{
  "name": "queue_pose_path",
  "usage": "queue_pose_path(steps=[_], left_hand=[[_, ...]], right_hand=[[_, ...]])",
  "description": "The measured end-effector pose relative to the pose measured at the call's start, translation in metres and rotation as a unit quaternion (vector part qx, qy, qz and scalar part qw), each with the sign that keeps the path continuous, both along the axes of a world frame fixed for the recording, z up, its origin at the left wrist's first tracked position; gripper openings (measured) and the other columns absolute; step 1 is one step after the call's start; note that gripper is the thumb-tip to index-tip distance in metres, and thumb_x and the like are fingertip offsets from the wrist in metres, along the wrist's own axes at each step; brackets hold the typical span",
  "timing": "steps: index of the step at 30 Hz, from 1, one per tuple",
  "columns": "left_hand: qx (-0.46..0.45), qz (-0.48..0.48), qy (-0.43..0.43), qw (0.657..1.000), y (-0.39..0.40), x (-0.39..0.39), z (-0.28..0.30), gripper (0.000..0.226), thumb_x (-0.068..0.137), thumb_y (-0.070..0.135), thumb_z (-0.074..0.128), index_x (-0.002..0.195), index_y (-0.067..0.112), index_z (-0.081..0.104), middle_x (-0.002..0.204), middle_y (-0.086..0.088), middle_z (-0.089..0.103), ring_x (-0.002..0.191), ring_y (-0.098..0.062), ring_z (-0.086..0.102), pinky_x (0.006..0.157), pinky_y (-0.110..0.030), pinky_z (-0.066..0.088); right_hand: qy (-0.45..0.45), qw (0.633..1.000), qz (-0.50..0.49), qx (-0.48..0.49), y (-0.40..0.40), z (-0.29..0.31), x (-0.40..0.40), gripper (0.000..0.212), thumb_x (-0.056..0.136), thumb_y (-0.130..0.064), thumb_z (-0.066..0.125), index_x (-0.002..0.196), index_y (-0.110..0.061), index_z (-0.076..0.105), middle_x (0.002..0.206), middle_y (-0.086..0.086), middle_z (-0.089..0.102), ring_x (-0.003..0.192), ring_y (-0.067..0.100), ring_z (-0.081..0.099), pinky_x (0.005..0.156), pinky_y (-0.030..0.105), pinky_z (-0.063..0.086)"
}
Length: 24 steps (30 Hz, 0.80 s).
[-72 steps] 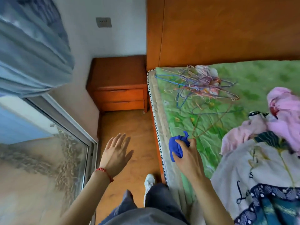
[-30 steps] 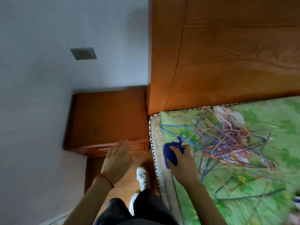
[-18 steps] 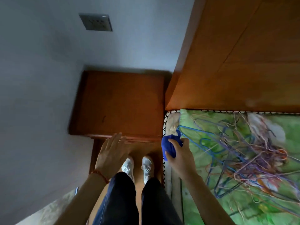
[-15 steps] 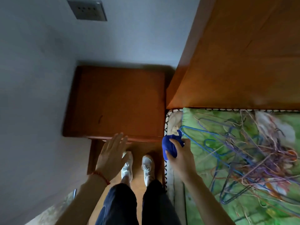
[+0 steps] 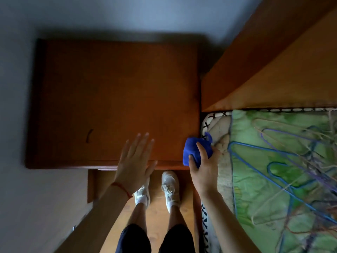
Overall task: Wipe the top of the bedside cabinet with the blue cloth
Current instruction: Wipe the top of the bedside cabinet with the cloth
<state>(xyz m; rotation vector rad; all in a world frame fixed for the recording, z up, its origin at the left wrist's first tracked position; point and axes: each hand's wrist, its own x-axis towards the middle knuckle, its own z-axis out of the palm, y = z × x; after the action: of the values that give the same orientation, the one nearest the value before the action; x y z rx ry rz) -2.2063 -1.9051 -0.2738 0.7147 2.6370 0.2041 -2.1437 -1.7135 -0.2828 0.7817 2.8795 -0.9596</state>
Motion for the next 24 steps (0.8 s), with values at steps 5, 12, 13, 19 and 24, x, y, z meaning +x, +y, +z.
queue_pose_path(steps=[5, 12, 13, 19, 24], left_hand=[[0.005, -0.019, 0.016, 1.0, 0.002, -0.011, -0.039, 0.06, 0.087, 0.044, 0.035, 0.133, 0.007, 0.047, 0.14, -0.019, 0.043, 0.13, -0.038, 0.036, 0.103, -0.058, 0.026], [0.024, -0.024, 0.042, 0.999, -0.001, -0.01, -0.065, 0.062, 0.093, 0.052, 0.021, 0.139, 0.011, 0.033, 0.144, -0.019, 0.035, 0.134, -0.034, 0.022, 0.109, -0.054, 0.01], [0.027, -0.026, 0.046, 0.998, -0.001, -0.011, -0.066, 0.062, 0.093, 0.052, 0.02, 0.139, 0.011, 0.031, 0.144, -0.019, 0.035, 0.134, -0.034, 0.022, 0.109, -0.053, 0.009], [0.051, -0.062, 0.057, 0.995, -0.003, -0.023, -0.068, 0.065, 0.091, 0.056, 0.024, 0.137, 0.012, 0.033, 0.142, -0.022, 0.038, 0.133, -0.035, 0.024, 0.109, -0.053, 0.009], [0.062, -0.101, 0.07, 0.99, -0.003, -0.047, -0.072, 0.067, 0.09, 0.059, 0.024, 0.136, 0.012, 0.035, 0.142, -0.021, 0.038, 0.133, -0.035, 0.024, 0.109, -0.052, 0.008]], right_hand=[[0.024, 0.996, -0.051, 0.063, -0.02, -0.02, 0.023, 0.05, 0.082, -0.038, 0.054, 0.113, 0.0, 0.058, 0.103, 0.032, 0.053, 0.087, 0.041, 0.059, 0.069, 0.038, 0.054], [0.049, 0.986, -0.123, 0.099, -0.033, -0.032, -0.019, 0.05, 0.084, -0.039, 0.054, 0.111, 0.003, 0.058, 0.098, 0.028, 0.055, 0.085, 0.037, 0.058, 0.071, 0.039, 0.054], [0.055, 0.983, -0.142, 0.104, -0.034, -0.034, -0.028, 0.05, 0.083, -0.039, 0.055, 0.111, 0.002, 0.058, 0.098, 0.027, 0.055, 0.085, 0.037, 0.058, 0.072, 0.039, 0.053], [0.013, 0.975, -0.2, 0.094, -0.071, -0.031, 0.01, 0.057, 0.083, -0.044, 0.051, 0.117, 0.001, 0.054, 0.099, 0.027, 0.055, 0.086, 0.037, 0.058, 0.07, 0.043, 0.055], [0.037, 0.964, -0.232, 0.123, -0.049, -0.042, -0.043, 0.054, 0.082, -0.04, 0.06, 0.113, 0.004, 0.056, 0.099, 0.028, 0.056, 0.086, 0.038, 0.057, 0.073, 0.043, 0.051]])
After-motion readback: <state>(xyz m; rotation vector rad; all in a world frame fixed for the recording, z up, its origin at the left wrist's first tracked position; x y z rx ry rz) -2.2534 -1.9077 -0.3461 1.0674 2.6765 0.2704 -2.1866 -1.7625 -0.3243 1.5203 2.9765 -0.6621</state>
